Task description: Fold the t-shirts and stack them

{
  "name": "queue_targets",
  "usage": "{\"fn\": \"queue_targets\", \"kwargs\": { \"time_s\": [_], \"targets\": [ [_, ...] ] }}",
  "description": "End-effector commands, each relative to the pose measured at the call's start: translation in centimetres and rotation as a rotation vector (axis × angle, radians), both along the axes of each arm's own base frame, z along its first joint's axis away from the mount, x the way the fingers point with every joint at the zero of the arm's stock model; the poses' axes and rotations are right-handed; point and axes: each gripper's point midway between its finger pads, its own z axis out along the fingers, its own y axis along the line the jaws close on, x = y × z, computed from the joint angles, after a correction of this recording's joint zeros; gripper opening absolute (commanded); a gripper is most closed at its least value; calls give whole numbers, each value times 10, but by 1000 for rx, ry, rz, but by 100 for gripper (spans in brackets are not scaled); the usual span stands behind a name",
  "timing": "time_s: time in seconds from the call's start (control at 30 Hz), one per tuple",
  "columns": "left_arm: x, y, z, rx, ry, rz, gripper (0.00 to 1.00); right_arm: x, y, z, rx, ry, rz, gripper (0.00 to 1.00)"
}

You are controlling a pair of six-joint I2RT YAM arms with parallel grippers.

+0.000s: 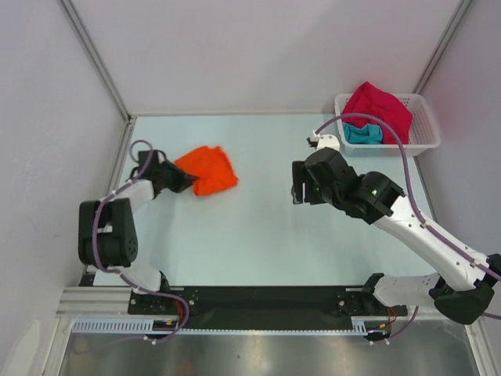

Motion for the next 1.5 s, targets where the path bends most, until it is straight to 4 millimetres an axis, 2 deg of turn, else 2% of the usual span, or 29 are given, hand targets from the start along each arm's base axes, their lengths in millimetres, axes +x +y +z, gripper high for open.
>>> {"fn": "queue_targets", "kwargs": {
  "time_s": [0.0,0.03,0.07,0.13,0.17,0.47,0.57,0.6,0.67,0.7,0.77,0.8,0.87,1.0,1.1,1.17,1.2,1.27,1.33,1.37,1.4,1.47],
  "targets": [
    [-30,73,11,105,49,135,0,-7,23,5,47,-7,53,72],
    [-34,84,21,113,27,169,0,-10,27,5,47,-8,69,72],
    [-42,103,18,116,41,222,0,-10,29,5,44,-6,76,72],
    [-54,117,26,123,29,265,0,-11,33,6,46,-10,90,72],
    [-61,128,24,132,37,296,0,-10,34,5,43,-10,94,72],
    [-91,166,22,142,55,407,0,-8,47,-2,40,9,131,72],
    [-95,170,23,135,50,394,0,-7,51,-6,36,18,136,73],
    [-95,167,25,116,42,378,6,-7,52,-7,36,22,141,73],
    [-94,167,28,109,27,365,26,-5,56,-11,32,31,145,73],
    [-95,166,29,100,25,358,49,-5,57,-12,34,35,146,73],
    [-95,166,36,105,15,356,75,-5,59,-15,35,40,148,73],
    [-94,167,41,112,5,358,80,-5,60,-16,35,42,150,73],
    [-93,167,51,116,-8,357,84,-4,61,-18,30,48,151,73],
    [-89,164,79,111,-84,361,87,-3,63,-19,29,49,151,73],
    [-83,161,92,105,-139,353,87,-2,64,-18,32,48,150,73],
    [-73,151,103,91,-220,312,87,-1,65,-19,32,49,147,73],
    [-71,141,113,85,-262,286,87,-1,66,-19,33,49,146,73],
    [-66,138,122,114,-312,294,88,-1,66,-18,33,51,141,73],
    [-61,125,136,124,-362,277,89,1,66,-19,33,51,135,72],
    [-57,123,138,138,-373,283,90,1,67,-19,31,54,135,72],
    [-53,106,139,127,-383,234,91,0,67,-20,30,58,135,72],
    [-40,87,124,83,-345,155,91,0,69,-18,33,58,136,72]
  ]
}}
